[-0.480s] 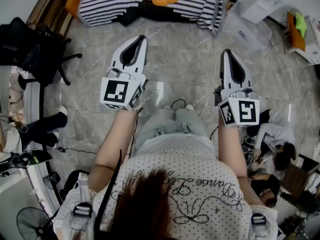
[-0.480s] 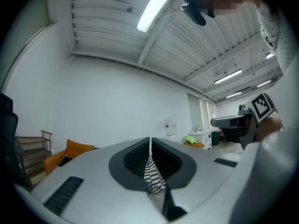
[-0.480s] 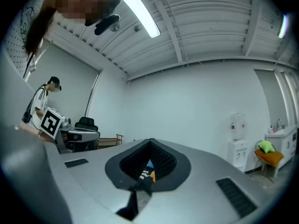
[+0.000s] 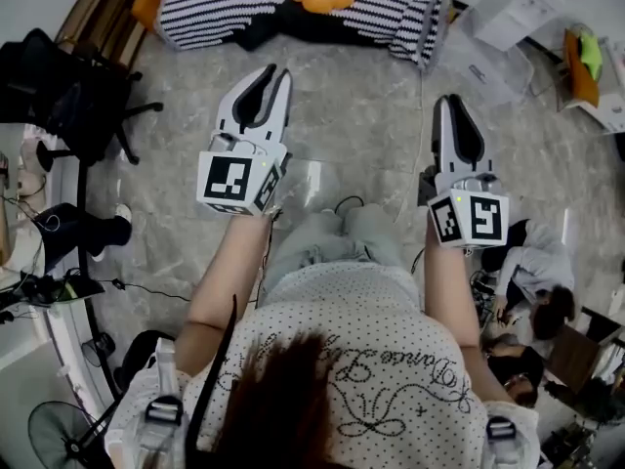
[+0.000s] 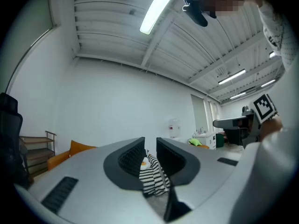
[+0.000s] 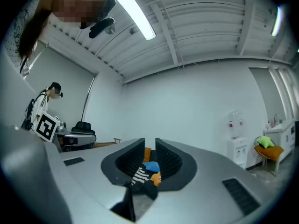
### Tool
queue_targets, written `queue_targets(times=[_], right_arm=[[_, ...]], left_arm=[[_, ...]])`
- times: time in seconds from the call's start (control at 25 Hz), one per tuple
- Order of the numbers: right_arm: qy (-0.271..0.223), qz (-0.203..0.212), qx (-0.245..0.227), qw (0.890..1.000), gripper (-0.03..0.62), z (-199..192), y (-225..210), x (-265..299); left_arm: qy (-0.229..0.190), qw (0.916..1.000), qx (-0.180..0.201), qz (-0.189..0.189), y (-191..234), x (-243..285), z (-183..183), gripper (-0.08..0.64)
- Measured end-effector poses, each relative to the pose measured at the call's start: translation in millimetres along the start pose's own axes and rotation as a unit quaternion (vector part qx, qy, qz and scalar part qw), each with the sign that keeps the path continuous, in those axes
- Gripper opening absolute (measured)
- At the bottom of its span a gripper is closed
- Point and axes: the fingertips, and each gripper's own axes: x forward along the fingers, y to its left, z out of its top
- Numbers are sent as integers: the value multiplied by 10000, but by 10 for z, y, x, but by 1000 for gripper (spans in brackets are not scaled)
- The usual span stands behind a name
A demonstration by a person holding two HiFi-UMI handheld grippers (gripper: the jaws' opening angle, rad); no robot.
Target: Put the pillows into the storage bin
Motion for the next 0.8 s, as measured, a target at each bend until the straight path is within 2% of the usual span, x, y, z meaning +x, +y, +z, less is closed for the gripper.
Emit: queue_targets(times=[0.08, 0.16, 0.28, 0.44, 0.64, 0.8], right_arm=[[12, 5, 93, 10000, 173, -7, -4, 38], [34, 30, 183, 9998, 234, -16, -21, 94], [52, 42, 224, 9997, 269, -25, -87, 219], [181, 52, 149, 9997, 330, -139, -218, 471], [231, 231, 289, 9990, 374, -255, -416, 955], [280, 426, 321, 9982, 382, -282, -646, 1522]], left_arm=[[-57, 9999, 6, 114, 51, 4, 31, 97], [-70, 9997, -50, 220, 104, 30, 41, 160], [20, 9994, -145, 305, 176, 130, 14, 233], [86, 9986, -141, 502, 314, 325, -45, 292], [134, 9976, -122, 667, 502, 734, -102, 325], [212, 9968, -93, 760, 717, 1217, -120, 331]])
